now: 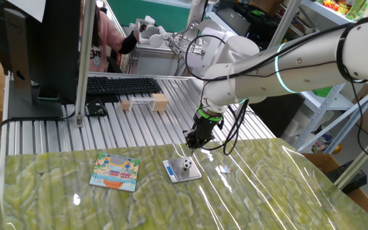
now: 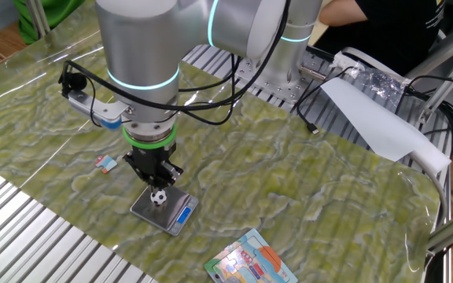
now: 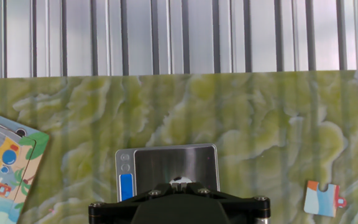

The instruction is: Remove the object from the scale

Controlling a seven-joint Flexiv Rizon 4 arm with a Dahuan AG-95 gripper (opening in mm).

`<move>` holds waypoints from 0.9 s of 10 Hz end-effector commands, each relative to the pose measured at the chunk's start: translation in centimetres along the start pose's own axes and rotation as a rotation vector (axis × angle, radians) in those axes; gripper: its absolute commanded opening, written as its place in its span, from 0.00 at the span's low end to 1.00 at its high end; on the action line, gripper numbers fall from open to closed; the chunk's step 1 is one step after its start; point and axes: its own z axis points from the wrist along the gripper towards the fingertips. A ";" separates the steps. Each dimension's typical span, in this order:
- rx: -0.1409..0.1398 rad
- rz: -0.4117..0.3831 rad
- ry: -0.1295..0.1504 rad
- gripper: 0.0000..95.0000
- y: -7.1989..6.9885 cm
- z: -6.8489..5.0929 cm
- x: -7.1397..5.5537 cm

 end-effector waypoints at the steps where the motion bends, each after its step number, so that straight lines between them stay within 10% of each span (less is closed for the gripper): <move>1: -0.001 0.008 -0.001 0.00 0.0 0.0 -0.1; 9: 0.003 -0.011 0.006 0.00 0.0 0.0 -0.1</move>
